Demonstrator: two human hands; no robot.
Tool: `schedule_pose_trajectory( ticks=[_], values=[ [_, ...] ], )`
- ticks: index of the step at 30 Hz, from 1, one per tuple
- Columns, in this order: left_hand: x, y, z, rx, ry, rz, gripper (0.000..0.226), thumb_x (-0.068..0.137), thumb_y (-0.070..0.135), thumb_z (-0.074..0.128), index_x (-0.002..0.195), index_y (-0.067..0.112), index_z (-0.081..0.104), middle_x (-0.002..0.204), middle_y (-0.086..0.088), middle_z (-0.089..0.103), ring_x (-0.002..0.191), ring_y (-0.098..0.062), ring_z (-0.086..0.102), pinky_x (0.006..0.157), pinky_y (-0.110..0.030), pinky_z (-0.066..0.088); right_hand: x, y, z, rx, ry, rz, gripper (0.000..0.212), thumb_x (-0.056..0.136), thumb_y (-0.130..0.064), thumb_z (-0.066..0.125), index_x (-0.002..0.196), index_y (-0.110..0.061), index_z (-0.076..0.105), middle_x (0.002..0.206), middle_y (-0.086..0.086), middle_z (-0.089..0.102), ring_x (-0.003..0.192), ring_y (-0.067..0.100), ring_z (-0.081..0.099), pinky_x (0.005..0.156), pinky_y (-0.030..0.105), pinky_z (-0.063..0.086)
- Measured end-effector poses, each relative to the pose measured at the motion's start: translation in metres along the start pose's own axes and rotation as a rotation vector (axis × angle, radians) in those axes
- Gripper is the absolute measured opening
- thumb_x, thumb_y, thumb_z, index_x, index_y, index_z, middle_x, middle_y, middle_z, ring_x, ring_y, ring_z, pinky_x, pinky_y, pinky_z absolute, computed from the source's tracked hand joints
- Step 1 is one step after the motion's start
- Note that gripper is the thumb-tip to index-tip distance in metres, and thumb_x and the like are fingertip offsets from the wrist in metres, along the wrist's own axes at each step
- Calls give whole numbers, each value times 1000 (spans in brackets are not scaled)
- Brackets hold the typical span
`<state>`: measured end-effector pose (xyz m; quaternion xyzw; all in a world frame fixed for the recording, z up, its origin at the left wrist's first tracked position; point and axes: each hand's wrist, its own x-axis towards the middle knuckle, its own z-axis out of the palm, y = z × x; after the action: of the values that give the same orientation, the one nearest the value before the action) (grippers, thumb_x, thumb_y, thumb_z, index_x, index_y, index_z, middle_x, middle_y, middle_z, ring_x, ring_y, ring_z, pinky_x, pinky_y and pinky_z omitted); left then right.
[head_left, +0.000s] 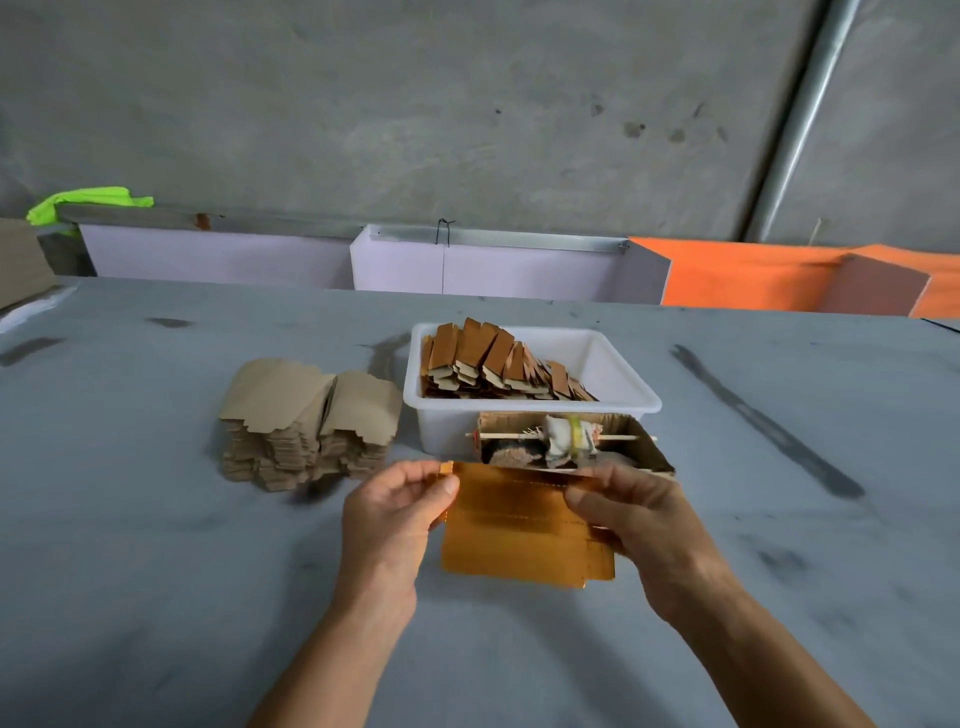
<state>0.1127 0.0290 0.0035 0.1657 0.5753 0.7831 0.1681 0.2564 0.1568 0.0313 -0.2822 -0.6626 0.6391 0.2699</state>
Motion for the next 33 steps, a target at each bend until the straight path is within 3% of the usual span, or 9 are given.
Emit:
schedule_pose_trajectory(
  ticks=[3,5,8,13,19,22,27,30,33],
  values=[
    [-7,-4,0,128,-99,158,25,76,-10,67,70,14,65,63,4,68,58,-2,61,57,-11,48,-7,8,-13,-159,26,-233,17,81,1,67,75,-14,74,74,-2,73,70,10,66,59,18,51],
    [-13,-7,-4,343,-174,341,27,75,-8,69,68,18,65,68,7,68,64,-3,62,65,-11,47,-14,15,-22,-408,78,-440,19,76,-1,73,71,-19,74,72,-8,71,71,7,65,63,16,50],
    [-22,-13,-13,704,-332,653,18,70,-1,67,68,16,64,71,10,64,71,-5,59,70,-20,47,-27,31,-33,-734,55,-755,17,70,2,78,71,-14,73,75,-12,68,74,7,63,65,23,51],
    [-44,-28,-23,1040,-643,775,12,70,20,74,64,17,63,70,7,59,70,-11,55,67,-26,42,-48,62,-49,-979,-108,-823,14,71,-4,76,71,-17,71,78,-10,66,72,17,61,59,33,52],
    [-55,-36,-21,1149,-714,797,12,66,22,72,59,18,64,65,6,57,64,-14,57,63,-24,40,-57,73,-53,-954,-226,-680,8,73,-13,75,75,-20,73,82,-11,65,77,15,60,66,32,53],
    [-54,-41,-23,1080,-696,643,10,73,21,72,65,17,68,73,6,60,77,-8,51,72,-22,39,-61,74,-50,-906,-174,-587,14,72,-10,78,71,-23,73,79,-11,63,76,15,57,67,28,51],
    [-52,-50,-17,1093,-518,376,6,77,29,73,77,23,73,95,20,51,104,-4,46,95,-26,32,-61,78,-34,-894,70,-194,5,74,-19,76,70,-22,75,79,-7,63,89,16,51,79,30,43],
    [-49,-54,-11,1201,-442,227,9,79,37,69,77,27,70,108,26,42,116,-3,35,95,-23,23,-54,76,-25,-897,129,-4,4,74,-22,70,74,-21,74,80,-7,64,95,17,52,83,27,43],
    [-47,-58,-5,1222,-362,115,19,76,36,71,61,28,61,122,23,44,121,-8,32,92,-24,19,-50,74,-22,-910,160,130,6,69,-19,68,65,-17,70,65,-3,57,84,20,55,73,24,43]
  ],
)
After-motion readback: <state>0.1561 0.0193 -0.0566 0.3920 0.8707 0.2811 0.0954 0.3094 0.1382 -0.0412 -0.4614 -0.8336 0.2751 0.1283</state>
